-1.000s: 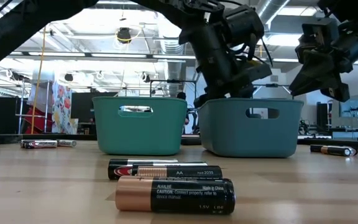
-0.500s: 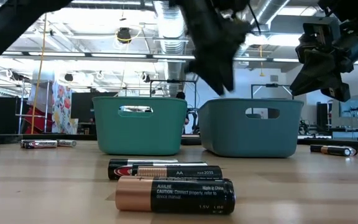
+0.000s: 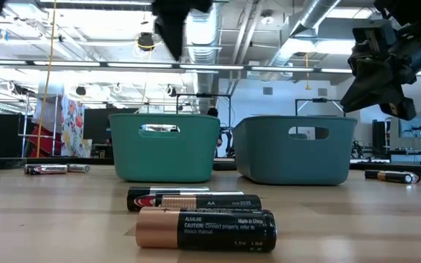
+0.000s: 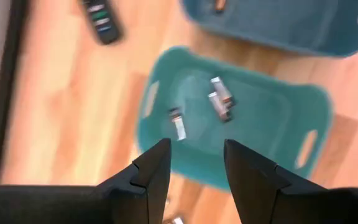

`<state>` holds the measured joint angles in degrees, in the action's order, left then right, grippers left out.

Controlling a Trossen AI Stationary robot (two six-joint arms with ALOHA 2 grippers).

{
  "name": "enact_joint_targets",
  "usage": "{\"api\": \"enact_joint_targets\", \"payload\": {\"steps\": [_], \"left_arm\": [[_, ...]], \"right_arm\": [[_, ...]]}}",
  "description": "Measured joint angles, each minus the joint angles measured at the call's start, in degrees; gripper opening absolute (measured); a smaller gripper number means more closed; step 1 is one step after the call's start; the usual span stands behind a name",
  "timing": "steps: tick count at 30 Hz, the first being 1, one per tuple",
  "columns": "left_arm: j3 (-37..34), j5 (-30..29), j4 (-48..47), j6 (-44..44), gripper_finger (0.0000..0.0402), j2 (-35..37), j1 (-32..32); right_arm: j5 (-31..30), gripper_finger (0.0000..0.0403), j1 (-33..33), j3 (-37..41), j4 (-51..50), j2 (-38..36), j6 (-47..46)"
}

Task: Sort batteries
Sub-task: Put the silver and black battery into the green bin

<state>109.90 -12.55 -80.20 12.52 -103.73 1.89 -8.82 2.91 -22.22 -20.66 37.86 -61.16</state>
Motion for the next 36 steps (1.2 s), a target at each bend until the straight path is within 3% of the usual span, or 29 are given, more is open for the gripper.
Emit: {"api": "enact_joint_targets", "payload": {"steps": [10, 17, 24, 28, 36], "left_arm": [[-38.5, -0.6, 16.9, 4.9, 0.0142, 30.9, 2.1], [-55.7, -1.1, 26.9, -3.5, 0.0142, 42.2, 3.7], [-64.3, -0.5, 30.6, -1.1, 0.0142, 40.3, 7.9], [-66.4, 4.7, 31.4, -5.9, 0.0142, 36.5, 11.1], [-66.7, 7.7, 34.8, -18.5, 0.0142, 29.4, 13.9]], "right_arm": [[0.0, 0.0071, 0.0, 0.0, 0.2, 0.0, -2.5], [0.0, 0.0071, 0.0, 0.0, 0.2, 0.0, -5.0], [0.0, 0.0071, 0.0, 0.0, 0.2, 0.0, -5.5], [0.0, 0.0071, 0.0, 0.0, 0.2, 0.0, -5.5], [-0.1, 0.0071, 0.0, 0.0, 0.1, 0.0, -6.4]]}}
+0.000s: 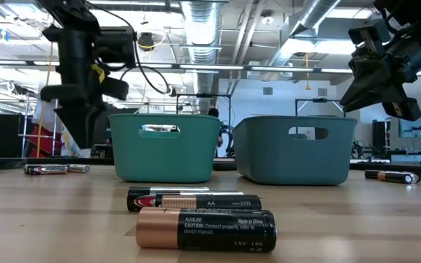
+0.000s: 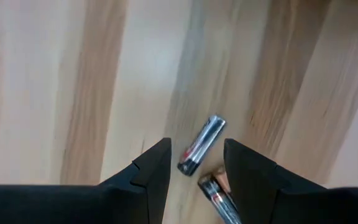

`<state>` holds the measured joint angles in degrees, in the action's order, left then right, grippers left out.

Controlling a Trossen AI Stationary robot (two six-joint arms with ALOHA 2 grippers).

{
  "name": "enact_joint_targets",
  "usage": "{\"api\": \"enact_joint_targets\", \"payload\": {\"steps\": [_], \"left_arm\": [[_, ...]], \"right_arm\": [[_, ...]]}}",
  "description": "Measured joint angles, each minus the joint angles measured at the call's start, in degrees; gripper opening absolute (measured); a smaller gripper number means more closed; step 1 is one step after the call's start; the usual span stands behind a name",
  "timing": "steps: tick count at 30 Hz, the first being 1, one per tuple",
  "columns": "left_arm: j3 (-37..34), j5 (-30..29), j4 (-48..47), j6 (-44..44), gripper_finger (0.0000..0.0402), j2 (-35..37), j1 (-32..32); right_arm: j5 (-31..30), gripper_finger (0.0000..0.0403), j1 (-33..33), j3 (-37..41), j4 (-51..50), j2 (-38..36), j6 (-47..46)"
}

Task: Sort batteries
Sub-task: Put the silver and black battery into the green bin

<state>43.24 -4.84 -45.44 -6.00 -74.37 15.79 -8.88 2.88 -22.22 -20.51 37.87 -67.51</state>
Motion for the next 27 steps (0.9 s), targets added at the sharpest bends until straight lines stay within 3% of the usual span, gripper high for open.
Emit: {"api": "enact_joint_targets", "payload": {"steps": [7, 18, 27], "left_arm": [[0.0, 4.5, 3.1, -8.7, 0.0142, -5.8, 2.0], [0.3, 4.8, 3.3, -12.9, 0.0117, -14.8, 5.0], [0.3, 5.6, 3.0, -10.1, 0.0038, -15.2, 7.7]], "right_arm": [[0.0, 0.0071, 0.0, 0.0, 0.0, 0.0, -0.1], [0.0, 0.0071, 0.0, 0.0, 0.0, 0.0, -0.1], [0.0, 0.0071, 0.0, 0.0, 0.0, 0.0, 0.0]]}}
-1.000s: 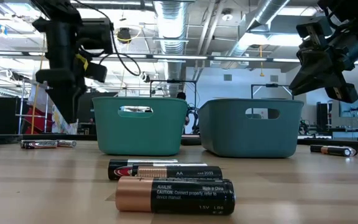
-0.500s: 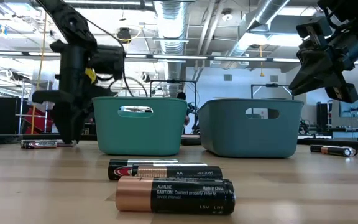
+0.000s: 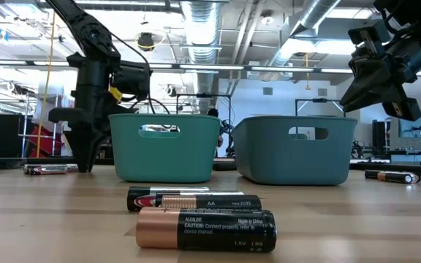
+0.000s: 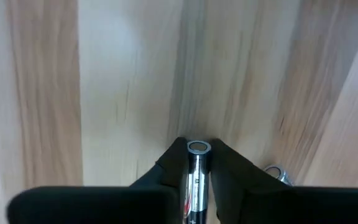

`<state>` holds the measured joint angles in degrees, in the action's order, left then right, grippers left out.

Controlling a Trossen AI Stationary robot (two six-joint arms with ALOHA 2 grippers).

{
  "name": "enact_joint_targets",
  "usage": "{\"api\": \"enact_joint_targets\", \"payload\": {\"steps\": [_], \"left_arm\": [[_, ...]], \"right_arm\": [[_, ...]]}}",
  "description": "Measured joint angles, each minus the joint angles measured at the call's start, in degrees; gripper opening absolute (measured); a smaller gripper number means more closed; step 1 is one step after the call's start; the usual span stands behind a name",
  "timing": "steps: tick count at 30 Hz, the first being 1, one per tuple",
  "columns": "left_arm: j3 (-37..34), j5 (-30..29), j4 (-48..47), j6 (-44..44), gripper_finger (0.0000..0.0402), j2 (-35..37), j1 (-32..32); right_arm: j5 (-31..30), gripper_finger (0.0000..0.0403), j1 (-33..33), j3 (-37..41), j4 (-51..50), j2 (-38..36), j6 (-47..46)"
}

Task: Sort batteries
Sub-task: Put the silver and black battery into the green bin

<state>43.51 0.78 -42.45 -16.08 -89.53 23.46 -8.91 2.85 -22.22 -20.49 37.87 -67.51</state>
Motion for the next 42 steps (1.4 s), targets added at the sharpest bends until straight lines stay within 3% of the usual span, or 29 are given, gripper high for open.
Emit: {"api": "enact_joint_targets", "payload": {"steps": [9, 19, 25, 31, 42], "left_arm": [[-0.4, -1.7, -0.5, 4.6, 0.0038, 4.5, 0.6], [-0.3, -1.1, -1.0, 14.1, 0.0038, 19.2, 0.6], [5.7, 0.3, -1.0, 20.3, 0.0038, 24.5, -1.0], [17.2, -3.0, -1.8, 23.9, 0.0038, 20.1, -6.2], [36.5, -6.1, -4.5, 43.6, 0.0038, -2.2, -15.4]], "right_arm": [[0.0, 0.0071, 0.0, 0.0, 0.0, 0.0, 0.0], [0.0, 0.0071, 0.0, 0.0, 0.0, 0.0, 0.0], [0.0, 0.0071, 0.0, 0.0, 0.0, 0.0, 0.1], [0.0, 0.0071, 0.0, 0.0, 0.0, 0.0, 0.2], [0.0, 0.0071, 0.0, 0.0, 0.0, 0.0, 0.5]]}}
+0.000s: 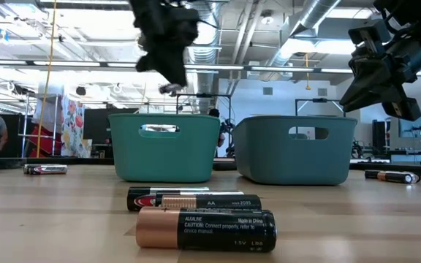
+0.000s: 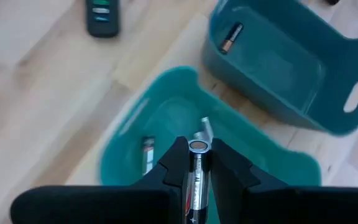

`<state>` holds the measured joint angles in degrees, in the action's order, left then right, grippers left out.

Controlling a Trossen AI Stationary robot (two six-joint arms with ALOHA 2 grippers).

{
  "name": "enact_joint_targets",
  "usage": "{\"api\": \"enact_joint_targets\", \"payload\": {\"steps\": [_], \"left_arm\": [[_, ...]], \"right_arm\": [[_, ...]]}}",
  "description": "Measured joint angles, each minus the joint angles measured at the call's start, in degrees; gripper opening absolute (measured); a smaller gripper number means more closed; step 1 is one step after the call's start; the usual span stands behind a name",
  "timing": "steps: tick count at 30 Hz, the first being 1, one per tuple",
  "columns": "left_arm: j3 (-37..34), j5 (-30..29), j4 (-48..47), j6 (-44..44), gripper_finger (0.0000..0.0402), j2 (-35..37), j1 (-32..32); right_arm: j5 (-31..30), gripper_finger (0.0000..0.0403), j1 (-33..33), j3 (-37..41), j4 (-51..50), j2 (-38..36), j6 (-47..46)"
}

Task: Sort batteries
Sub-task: Put the silver and black battery into the green bin

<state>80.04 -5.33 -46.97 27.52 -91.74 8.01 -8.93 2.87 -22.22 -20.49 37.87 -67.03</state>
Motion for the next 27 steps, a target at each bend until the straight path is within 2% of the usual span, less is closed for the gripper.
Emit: {"api": "enact_joint_targets", "payload": {"steps": [3, 12, 22, 24, 27], "left_arm": [[2.2, -0.1, 0.0, 4.2, 0.0038, -5.0, -1.9], [2.3, -0.2, -2.3, 13.5, 0.0038, -15.6, -3.9], [2.2, -1.6, -2.0, 18.8, 0.0038, -19.0, -4.0], [2.2, -2.5, -2.0, 19.1, 0.0049, -19.0, -4.0], [2.2, -2.5, -2.0, 19.1, 0.0089, -19.0, -3.9]], "right_arm": [[0.0, 0.0071, 0.0, 0.0, 0.0, 0.0, 0.4], [0.0, 0.0071, 0.0, 0.0, 0.0, 0.0, 3.2], [0.0, 0.0071, 0.0, 0.0, -0.1, 0.0, 4.7], [0.0, 0.0071, 0.0, 0.0, -0.2, 0.0, 5.1], [0.0, 0.0071, 0.0, 0.0, -0.2, 0.0, 6.7]]}}
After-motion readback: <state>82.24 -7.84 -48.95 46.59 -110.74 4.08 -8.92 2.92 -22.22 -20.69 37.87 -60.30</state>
